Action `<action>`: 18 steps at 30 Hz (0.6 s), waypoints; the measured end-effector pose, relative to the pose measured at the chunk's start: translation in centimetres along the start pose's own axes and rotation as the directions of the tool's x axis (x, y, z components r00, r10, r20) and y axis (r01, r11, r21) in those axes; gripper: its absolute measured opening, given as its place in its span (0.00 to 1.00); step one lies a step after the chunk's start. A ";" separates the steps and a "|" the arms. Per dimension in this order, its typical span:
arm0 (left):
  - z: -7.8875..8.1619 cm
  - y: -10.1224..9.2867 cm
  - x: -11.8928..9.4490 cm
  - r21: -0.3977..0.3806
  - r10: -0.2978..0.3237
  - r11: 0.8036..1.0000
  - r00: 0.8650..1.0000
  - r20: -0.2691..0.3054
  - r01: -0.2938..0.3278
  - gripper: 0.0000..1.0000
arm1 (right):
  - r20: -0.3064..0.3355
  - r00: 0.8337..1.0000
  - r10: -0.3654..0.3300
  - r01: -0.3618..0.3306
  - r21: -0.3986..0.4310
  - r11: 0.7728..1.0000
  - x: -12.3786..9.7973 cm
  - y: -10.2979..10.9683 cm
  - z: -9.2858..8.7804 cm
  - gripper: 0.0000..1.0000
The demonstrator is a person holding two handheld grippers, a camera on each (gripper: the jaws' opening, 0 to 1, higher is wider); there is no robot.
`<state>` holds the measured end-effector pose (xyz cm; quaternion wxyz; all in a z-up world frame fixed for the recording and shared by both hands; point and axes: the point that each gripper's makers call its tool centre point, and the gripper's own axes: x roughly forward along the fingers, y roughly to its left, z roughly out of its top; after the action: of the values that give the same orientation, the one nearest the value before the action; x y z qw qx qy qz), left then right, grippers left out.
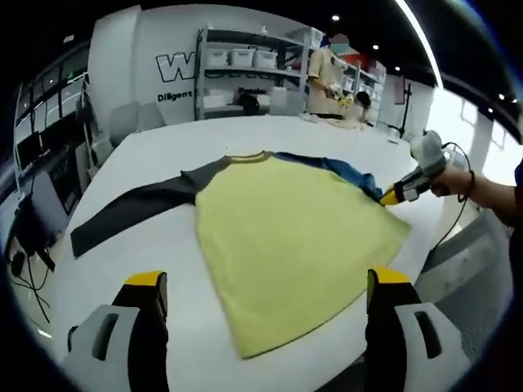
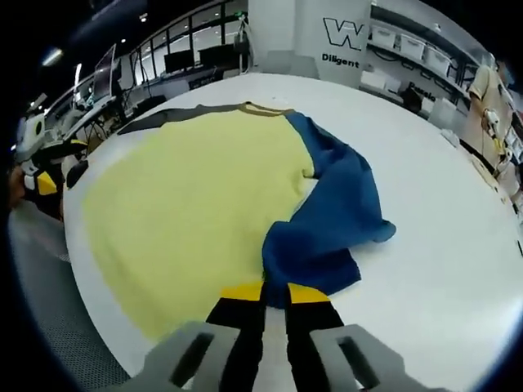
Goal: Fold the garment on the visible template until the final outline fits inside the template.
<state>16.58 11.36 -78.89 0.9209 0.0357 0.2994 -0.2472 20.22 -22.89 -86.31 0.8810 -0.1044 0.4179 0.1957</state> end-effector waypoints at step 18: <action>0.1 0.9 0.2 -0.012 0.033 0.999 0.999 0.000 -0.033 0.99 | 0.113 0.991 -0.071 0.063 0.071 0.995 -3.0 -3.8 4.1 0.00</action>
<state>17.19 11.99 -79.04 0.9251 0.0349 0.3000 -0.2302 23.01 -25.69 -81.35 0.9128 -0.0772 0.3688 0.1575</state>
